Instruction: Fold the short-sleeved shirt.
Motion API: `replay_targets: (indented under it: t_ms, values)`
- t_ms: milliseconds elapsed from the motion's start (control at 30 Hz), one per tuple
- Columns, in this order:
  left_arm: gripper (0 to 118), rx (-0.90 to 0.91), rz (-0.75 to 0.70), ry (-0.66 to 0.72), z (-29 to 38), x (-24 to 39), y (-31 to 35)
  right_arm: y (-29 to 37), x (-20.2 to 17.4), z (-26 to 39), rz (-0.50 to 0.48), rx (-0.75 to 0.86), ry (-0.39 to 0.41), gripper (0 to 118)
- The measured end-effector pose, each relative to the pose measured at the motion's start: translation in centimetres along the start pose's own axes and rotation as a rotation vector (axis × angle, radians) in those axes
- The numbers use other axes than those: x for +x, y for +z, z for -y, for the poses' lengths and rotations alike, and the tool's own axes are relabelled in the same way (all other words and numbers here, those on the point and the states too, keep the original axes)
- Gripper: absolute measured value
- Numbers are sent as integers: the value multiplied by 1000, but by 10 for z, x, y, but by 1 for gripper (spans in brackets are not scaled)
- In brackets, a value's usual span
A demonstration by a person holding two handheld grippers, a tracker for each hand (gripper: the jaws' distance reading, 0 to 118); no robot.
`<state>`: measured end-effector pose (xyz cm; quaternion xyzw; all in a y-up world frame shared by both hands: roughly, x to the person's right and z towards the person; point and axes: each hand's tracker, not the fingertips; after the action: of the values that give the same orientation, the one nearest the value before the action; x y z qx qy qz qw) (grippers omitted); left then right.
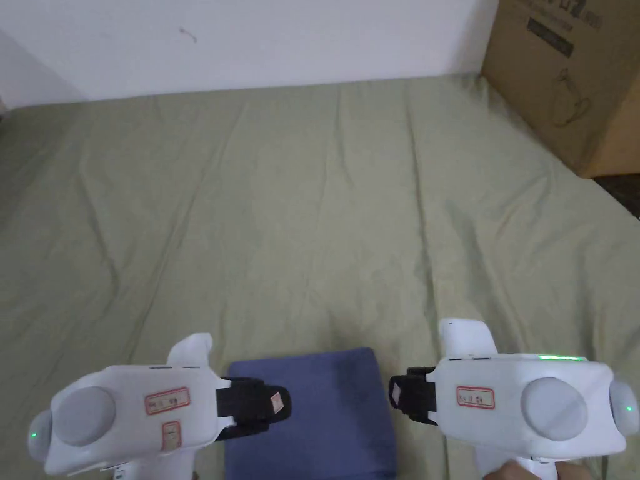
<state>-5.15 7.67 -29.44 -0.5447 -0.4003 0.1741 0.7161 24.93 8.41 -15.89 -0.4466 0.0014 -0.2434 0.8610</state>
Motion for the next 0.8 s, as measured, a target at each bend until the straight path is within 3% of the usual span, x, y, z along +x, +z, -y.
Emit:
replay_targets:
  t_ms: [167,233,267,333,433,500,533,667,800]
  values:
    - [4,50,-27,153,18,-55,33,-49,-36,-5,-37,-94,99,1]
    - [4,66,-29,184,25,-68,37,-79,-40,-1,23,-151,153,1]
    - [5,80,-31,198,29,-74,38,-94,-41,3,103,-198,179,1]
    - [30,109,-34,222,32,-83,37,-106,-42,13,132,-209,203,1]
    - [49,72,-28,265,28,-96,27,-100,-40,7,100,-189,165,1]
    - [91,43,37,298,22,-103,14,-97,-34,3,75,-201,150,1]
    - [99,44,69,310,21,-104,8,-97,-32,4,65,-200,120,1]
    - [106,36,173,321,9,-103,-20,-98,-31,4,61,-200,96,1]
    - [107,-11,368,453,2,-111,-64,-99,-34,4,72,-202,115,1]
